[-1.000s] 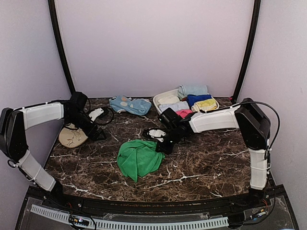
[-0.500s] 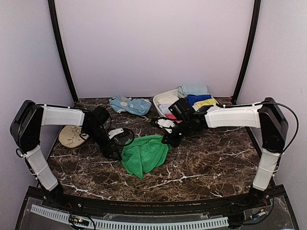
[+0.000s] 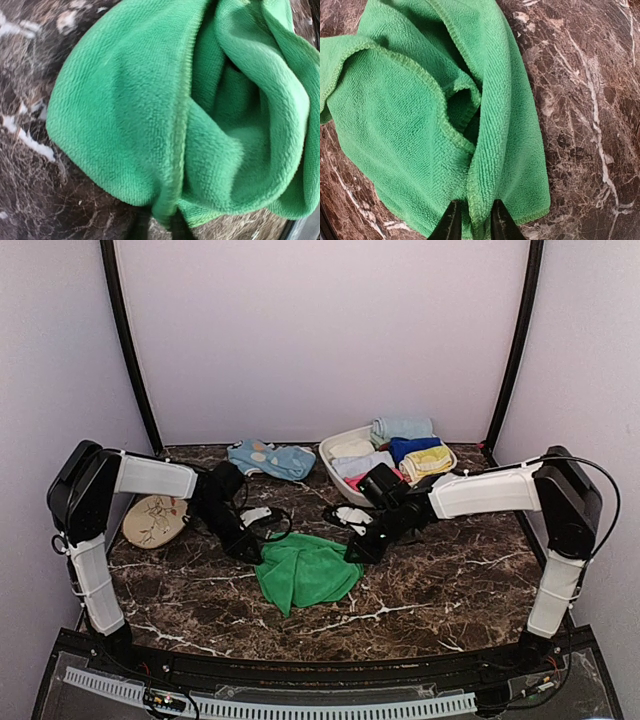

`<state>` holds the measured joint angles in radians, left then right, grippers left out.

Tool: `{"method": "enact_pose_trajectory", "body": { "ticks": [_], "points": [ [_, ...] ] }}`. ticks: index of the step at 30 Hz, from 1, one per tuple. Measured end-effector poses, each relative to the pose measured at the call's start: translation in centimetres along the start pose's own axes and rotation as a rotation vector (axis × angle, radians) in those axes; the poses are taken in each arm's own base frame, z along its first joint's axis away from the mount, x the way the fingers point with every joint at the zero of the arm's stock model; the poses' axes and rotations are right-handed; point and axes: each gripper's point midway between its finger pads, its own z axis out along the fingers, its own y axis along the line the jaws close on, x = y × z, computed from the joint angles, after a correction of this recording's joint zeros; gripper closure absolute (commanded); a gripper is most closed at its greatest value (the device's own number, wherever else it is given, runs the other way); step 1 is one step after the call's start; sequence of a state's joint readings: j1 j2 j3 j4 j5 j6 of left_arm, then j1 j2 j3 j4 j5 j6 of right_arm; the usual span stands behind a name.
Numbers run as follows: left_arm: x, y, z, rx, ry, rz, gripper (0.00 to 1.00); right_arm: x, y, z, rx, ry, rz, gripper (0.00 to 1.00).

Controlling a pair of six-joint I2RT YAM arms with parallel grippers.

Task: Roll the towels
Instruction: Pick up the towel from the center of the board.

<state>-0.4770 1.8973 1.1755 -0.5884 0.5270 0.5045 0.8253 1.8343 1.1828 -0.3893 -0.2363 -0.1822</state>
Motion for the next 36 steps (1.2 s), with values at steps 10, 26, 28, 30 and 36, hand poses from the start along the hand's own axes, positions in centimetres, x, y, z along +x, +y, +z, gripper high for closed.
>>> {"method": "enact_pose_trajectory", "body": {
  "ticks": [10,26,28,30,36],
  "points": [
    [-1.2,0.6,-0.8,-0.022,0.007,0.018,1.0,-2.1,-1.1,-1.1,0.015,-0.05,-0.02,0.79],
    [-3.8,1.9,-4.7,-0.169,-0.003,0.112,1.0,-1.8,-0.3,-0.6,-0.047,-0.037,0.0,0.74],
    [-3.7,1.9,-4.7,-0.173,0.001,0.112,1.0,-1.4,-0.1,-0.5,-0.058,-0.028,0.004,0.8],
    [-3.7,1.9,-4.9,-0.18,0.001,0.115,1.0,-1.2,0.0,-0.4,-0.065,-0.021,0.009,0.93],
    [-3.7,1.7,-6.1,-0.21,0.002,0.132,1.0,-0.7,-0.2,0.1,-0.065,-0.002,0.037,1.0]
  ]
}}
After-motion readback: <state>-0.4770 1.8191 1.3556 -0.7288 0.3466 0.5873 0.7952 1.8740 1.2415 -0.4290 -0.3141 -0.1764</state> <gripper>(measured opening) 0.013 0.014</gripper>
